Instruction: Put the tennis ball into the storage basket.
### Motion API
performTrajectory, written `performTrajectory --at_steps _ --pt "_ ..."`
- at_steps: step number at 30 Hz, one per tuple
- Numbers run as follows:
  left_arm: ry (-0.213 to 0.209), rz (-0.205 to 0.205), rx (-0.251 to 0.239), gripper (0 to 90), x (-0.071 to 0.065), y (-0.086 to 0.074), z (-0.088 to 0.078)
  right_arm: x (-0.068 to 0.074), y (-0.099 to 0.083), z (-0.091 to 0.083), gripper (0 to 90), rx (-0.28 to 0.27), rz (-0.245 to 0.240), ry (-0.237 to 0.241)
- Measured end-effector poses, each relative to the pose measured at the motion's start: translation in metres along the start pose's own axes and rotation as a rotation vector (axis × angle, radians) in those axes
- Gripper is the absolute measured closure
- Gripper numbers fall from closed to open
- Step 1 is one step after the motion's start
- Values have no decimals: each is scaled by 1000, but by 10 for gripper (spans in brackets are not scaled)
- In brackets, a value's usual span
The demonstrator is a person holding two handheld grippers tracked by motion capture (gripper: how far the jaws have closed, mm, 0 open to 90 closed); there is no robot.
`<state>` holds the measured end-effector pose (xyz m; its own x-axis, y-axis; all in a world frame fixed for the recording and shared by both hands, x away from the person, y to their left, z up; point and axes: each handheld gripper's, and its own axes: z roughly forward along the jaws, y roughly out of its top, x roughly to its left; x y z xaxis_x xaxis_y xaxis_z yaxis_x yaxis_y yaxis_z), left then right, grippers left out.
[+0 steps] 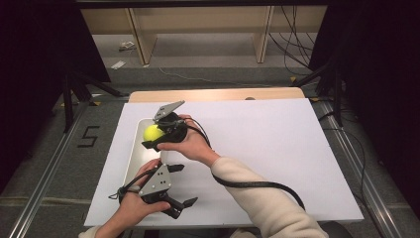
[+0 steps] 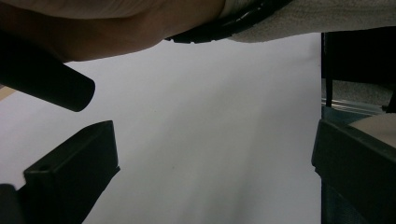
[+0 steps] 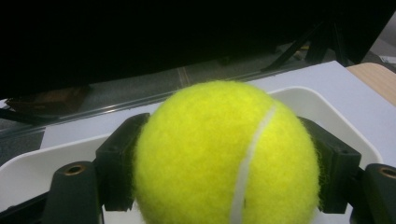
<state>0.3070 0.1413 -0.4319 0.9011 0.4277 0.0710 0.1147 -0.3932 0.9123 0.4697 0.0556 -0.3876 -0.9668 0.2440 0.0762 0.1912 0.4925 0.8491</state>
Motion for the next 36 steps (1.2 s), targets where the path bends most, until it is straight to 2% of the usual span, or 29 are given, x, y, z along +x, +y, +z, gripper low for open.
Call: performTrajectory --at_steps 15,33,36 --pt "-4 5 1 0 -1 0 0 0 1 10 263 32 2 18" --pt "-7 6 2 0 -1 0 0 0 4 16 263 37 2 25" --pt "-8 5 3 0 -1 0 0 0 4 17 263 36 -11 24"
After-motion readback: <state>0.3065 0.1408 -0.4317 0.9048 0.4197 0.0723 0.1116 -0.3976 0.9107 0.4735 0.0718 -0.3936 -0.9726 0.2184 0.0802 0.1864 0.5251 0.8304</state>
